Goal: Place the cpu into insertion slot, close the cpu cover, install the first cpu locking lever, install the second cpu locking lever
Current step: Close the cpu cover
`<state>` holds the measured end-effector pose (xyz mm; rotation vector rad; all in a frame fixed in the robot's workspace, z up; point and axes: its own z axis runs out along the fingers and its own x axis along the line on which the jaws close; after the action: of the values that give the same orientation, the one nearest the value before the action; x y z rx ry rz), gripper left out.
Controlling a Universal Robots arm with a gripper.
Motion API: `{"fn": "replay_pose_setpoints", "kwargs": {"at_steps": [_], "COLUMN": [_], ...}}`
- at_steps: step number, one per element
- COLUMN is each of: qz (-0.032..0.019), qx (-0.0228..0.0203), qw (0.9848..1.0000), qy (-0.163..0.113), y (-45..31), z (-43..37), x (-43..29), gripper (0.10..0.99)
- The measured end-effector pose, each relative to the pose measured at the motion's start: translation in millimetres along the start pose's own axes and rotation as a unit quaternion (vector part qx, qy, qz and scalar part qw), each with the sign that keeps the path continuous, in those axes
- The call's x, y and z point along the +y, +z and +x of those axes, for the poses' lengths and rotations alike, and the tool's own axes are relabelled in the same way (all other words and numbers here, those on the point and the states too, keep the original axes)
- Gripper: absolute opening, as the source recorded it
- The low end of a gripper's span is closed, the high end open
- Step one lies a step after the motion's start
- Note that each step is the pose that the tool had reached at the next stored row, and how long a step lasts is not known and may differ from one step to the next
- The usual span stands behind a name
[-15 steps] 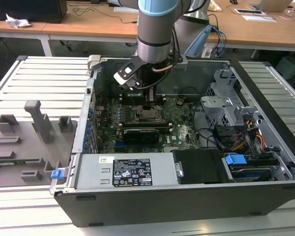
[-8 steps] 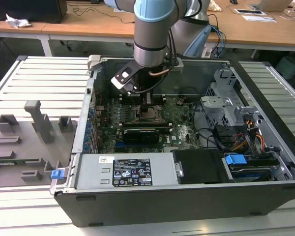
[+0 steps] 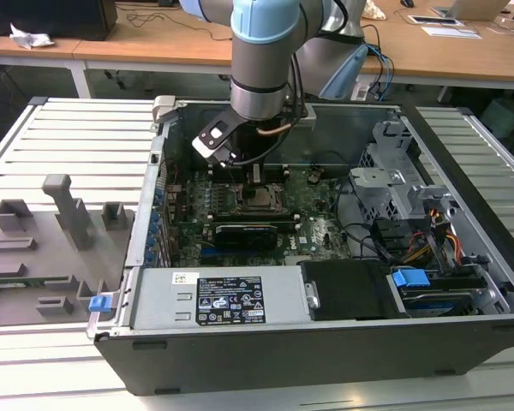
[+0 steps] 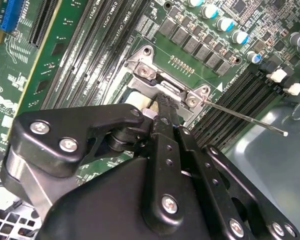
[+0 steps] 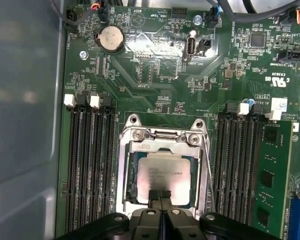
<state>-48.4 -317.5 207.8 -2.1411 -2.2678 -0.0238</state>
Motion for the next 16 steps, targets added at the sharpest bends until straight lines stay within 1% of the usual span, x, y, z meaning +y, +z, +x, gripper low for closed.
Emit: {"fn": "replay_pose_setpoints", "kwargs": {"at_steps": [1, 3, 7, 8, 9, 10, 12, 16], "qz": [-0.0001, -0.0004, -0.0022, -0.0038, -0.0043, -0.0044, -0.0049, -0.0049], "qx": [-0.0002, -0.0023, -0.0021, -0.0017, -0.0016, -0.0021, -0.0022, -0.0022], "qw": [1.0000, 1.0000, 1.0000, 1.0000, 1.0000, 1.0000, 1.0000, 1.0000], "qy": [0.000, 0.000, 0.000, 0.000, 0.000, 0.000, 0.000, 0.000], "y": [1.0, 3.2, 3.6, 2.5, 0.3, -4.2, -9.8, -9.9], "z": [0.5, 0.7, 1.1, 1.4, 1.6, 1.6, 1.7, 1.4], "x": [0.0, 0.0, 1.0, 1.3, 1.4, 1.3, 1.1, 5.0], "gripper": [0.106, 0.106, 0.106, 0.106, 0.106, 0.106, 0.106, 0.106]}}
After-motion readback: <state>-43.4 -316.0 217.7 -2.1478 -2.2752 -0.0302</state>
